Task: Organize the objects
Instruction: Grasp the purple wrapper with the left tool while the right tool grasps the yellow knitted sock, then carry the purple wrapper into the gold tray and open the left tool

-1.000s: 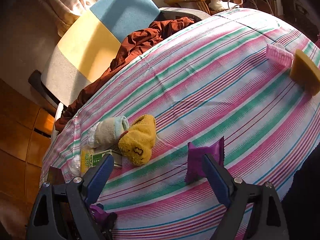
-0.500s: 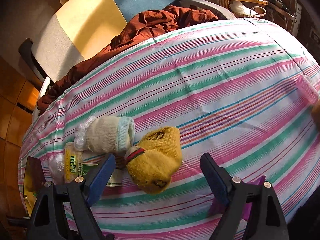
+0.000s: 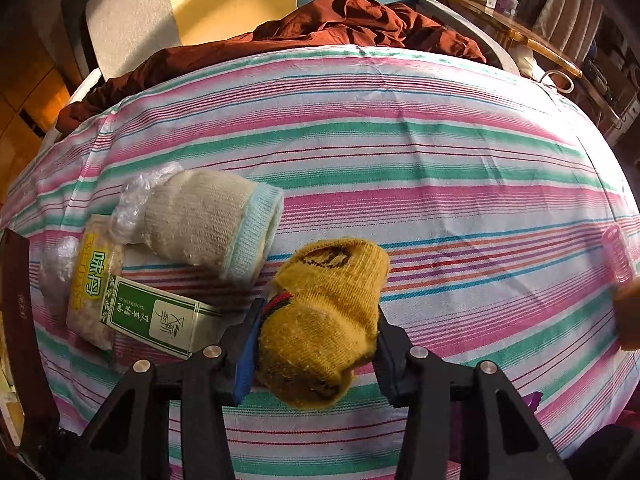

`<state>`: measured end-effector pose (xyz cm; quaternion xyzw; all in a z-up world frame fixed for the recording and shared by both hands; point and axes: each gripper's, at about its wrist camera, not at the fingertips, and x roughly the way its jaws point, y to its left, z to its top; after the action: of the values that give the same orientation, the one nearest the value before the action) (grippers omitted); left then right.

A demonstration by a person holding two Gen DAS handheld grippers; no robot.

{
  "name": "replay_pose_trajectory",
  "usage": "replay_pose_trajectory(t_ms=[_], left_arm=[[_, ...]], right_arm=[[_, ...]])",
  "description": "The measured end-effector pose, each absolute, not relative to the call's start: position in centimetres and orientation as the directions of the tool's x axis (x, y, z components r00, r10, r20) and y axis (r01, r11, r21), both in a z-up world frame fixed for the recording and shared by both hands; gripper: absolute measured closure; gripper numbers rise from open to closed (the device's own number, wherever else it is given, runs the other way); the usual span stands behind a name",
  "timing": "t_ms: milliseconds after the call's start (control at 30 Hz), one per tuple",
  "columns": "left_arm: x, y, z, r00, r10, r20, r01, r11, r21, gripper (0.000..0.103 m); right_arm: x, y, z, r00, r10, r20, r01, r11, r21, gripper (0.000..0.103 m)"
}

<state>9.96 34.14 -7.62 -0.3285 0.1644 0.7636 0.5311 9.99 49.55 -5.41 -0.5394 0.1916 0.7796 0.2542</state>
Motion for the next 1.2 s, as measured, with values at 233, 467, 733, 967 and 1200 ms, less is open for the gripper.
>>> replay_pose_trajectory(t_ms=[233,467,733,967,1200], left_arm=[[10.0,34.2,-7.6,-0.226,0.701,-0.676,-0.919,-0.383,-0.091,0.064],[10.1,34.2,-7.6,-0.23,0.698,-0.678,-0.919,-0.384,-0.084,0.064],[10.2,34.1,-7.3,-0.234,0.681,-0.694,-0.916,-0.394,-0.078,0.065],[11.4,33.3,-6.3,-0.257,0.656,-0.71,-0.906,-0.418,-0.058,0.065],[11.6,31.5,-3.0,-0.288,0.674,-0.68,-0.895,-0.441,-0.059,0.065]], right_arm=[[10.2,49.8,-5.8,-0.283,0.166,-0.945,-0.603,-0.797,0.041,0.054],[10.3,50.3,-6.2,-0.285,0.148,-0.947,-0.609,-0.791,0.06,0.053],[10.1,50.4,-6.2,-0.28,0.169,-0.945,-0.588,-0.808,0.03,0.054],[9.9,49.7,-6.4,-0.278,0.189,-0.942,-0.574,-0.819,0.005,0.054],[9.9,48.0,-6.6,-0.276,0.209,-0.938,-0.564,-0.825,-0.018,0.054]])
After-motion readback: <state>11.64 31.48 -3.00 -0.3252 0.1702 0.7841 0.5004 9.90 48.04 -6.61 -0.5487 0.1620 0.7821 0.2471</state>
